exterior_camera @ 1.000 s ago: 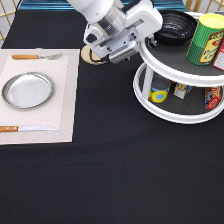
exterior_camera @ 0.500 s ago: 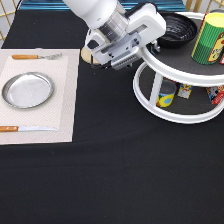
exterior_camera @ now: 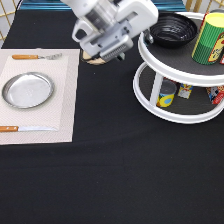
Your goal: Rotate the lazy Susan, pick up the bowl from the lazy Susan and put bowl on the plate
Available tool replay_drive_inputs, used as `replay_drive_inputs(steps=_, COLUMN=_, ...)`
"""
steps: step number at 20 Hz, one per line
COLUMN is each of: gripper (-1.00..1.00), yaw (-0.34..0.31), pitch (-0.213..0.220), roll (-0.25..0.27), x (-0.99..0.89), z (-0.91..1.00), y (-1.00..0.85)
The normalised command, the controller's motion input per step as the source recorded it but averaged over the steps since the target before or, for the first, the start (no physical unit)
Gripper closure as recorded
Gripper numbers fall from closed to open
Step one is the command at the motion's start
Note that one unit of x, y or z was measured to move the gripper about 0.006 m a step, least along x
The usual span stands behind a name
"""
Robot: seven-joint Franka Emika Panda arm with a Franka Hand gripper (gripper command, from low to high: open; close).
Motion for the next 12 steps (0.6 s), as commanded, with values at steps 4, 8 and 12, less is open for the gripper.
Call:
replay_drive_inputs(steps=4, gripper=-1.00, yaw=0.000, pitch=-0.117, roll=-0.268, x=-0.62, z=0.84, y=0.28)
replay_drive_inputs(steps=8, gripper=-1.00, yaw=0.000, pitch=-0.095, roll=-0.292, x=-0.61, z=0.69, y=0.61)
replay_drive_inputs(steps=12, gripper=-1.00, yaw=0.000, pitch=-0.033, roll=-0.246, x=-0.69, z=0.25, y=0.73)
